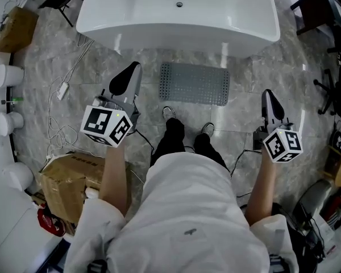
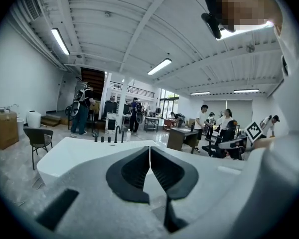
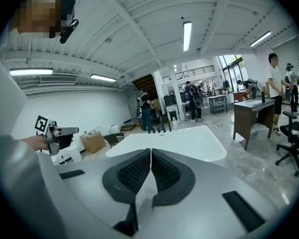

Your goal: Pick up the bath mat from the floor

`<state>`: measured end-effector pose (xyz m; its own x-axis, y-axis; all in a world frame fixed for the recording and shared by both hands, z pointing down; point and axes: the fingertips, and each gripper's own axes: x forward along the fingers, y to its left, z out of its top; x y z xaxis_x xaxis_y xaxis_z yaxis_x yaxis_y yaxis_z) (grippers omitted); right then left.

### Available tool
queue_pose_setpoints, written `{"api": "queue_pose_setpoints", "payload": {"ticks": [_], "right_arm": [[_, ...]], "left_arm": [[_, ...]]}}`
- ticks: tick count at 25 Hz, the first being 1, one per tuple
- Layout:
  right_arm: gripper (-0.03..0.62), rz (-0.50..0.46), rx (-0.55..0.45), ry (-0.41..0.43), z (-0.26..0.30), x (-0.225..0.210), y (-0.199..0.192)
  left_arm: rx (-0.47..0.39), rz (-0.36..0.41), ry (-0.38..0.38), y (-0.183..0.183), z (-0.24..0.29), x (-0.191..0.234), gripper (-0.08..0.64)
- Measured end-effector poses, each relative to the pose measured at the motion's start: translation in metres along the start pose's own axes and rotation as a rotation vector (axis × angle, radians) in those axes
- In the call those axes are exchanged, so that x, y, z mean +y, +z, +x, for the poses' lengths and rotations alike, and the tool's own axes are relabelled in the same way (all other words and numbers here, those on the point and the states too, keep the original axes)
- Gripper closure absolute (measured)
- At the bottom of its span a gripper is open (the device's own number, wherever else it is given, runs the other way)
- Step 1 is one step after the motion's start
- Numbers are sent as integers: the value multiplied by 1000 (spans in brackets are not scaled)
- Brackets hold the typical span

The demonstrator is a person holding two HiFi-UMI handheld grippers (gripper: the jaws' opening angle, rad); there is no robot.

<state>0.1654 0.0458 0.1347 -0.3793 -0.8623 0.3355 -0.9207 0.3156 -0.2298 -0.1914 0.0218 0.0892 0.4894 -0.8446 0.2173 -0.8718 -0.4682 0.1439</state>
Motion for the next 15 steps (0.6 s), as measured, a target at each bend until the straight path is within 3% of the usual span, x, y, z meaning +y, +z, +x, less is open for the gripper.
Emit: {"api": "queue_pose_setpoints", "payload": {"ticks": [8, 15], "right_arm": [[583, 39, 64, -116, 49, 13, -41], [583, 68, 142, -128, 77, 2, -93]], "left_arm": [[85, -17, -74, -52, 34, 60, 541], [182, -78, -122, -125, 60, 56, 541]]}}
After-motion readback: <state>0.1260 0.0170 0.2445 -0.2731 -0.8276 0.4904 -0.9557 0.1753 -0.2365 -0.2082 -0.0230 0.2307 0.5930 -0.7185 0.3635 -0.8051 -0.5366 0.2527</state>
